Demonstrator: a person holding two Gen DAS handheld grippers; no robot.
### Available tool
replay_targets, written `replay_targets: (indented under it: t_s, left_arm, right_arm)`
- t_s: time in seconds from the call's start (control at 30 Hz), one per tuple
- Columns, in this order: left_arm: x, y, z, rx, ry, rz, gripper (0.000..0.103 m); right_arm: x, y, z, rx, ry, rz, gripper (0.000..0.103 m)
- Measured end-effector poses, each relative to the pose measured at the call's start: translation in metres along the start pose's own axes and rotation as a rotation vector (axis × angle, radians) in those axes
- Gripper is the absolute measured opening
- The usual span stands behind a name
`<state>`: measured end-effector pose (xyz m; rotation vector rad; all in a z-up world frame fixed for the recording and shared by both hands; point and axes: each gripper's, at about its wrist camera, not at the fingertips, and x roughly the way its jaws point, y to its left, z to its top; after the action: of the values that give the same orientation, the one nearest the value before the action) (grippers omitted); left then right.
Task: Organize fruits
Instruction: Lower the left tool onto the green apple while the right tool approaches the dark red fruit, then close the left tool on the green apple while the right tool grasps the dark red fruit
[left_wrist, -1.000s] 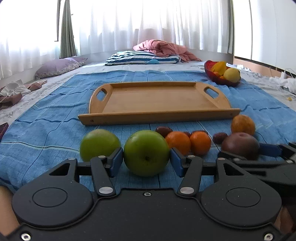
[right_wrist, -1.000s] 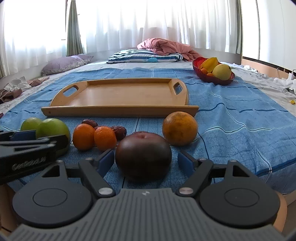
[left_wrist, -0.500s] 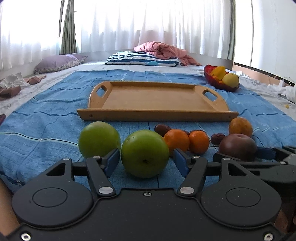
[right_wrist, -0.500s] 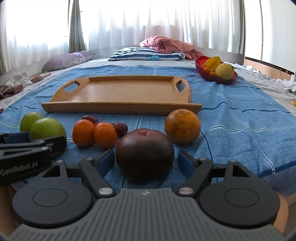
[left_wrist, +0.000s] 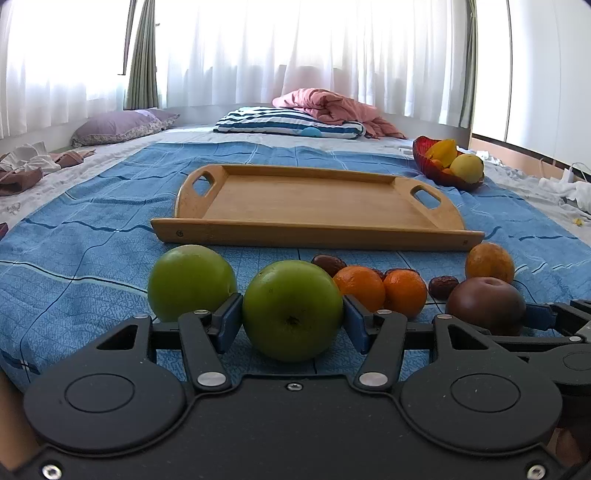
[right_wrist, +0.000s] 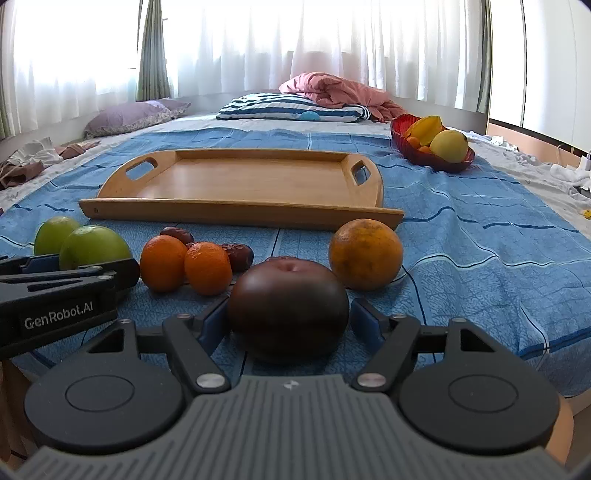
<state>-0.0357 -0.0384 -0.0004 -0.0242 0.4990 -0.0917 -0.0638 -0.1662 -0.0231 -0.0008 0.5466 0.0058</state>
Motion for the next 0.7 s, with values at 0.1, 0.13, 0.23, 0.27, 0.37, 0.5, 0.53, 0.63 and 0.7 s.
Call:
replay_targets:
  t_s: [0.1,0.13,0.23,0.27,0.37,0.5,0.53,0.63,0.7]
  left_arm:
    - [0.000,0.000,0.000,0.014,0.002,-0.001,0.056]
    - [0.000,-0.001,0.000,0.021,0.001,0.000,0.056]
    - [0.002,-0.003,0.000,0.039,0.011,0.007,0.056]
    - [0.002,-0.004,0.000,0.047,0.013,0.010,0.056]
    - [0.003,-0.007,0.000,0.057,0.018,0.018,0.057]
    - [0.004,-0.007,0.000,0.058,0.018,0.018,0.055]
    - [0.003,-0.007,0.000,0.060,0.018,0.019,0.055]
    - [0.002,-0.008,0.000,0.071,0.015,0.023,0.055]
    - [-0.001,-0.009,0.001,0.085,0.009,0.021,0.055]
  right_arm:
    - [-0.002,-0.001,-0.002,0.011,-0.005,0.000,0.081]
    - [-0.003,-0.001,-0.002,0.015,-0.007,0.000,0.081]
    - [-0.006,-0.002,-0.004,0.018,-0.009,-0.003,0.081]
    - [-0.007,-0.002,-0.004,0.016,-0.010,-0.003,0.081]
    - [-0.007,-0.001,-0.004,0.015,-0.012,-0.004,0.080]
    - [-0.008,0.001,-0.003,0.014,-0.014,0.000,0.067]
    - [-0.008,0.002,-0.002,0.013,-0.015,-0.003,0.066]
    - [-0.009,0.004,-0.002,0.002,-0.018,-0.009,0.065]
    - [-0.011,0.004,-0.001,0.011,-0.023,-0.008,0.065]
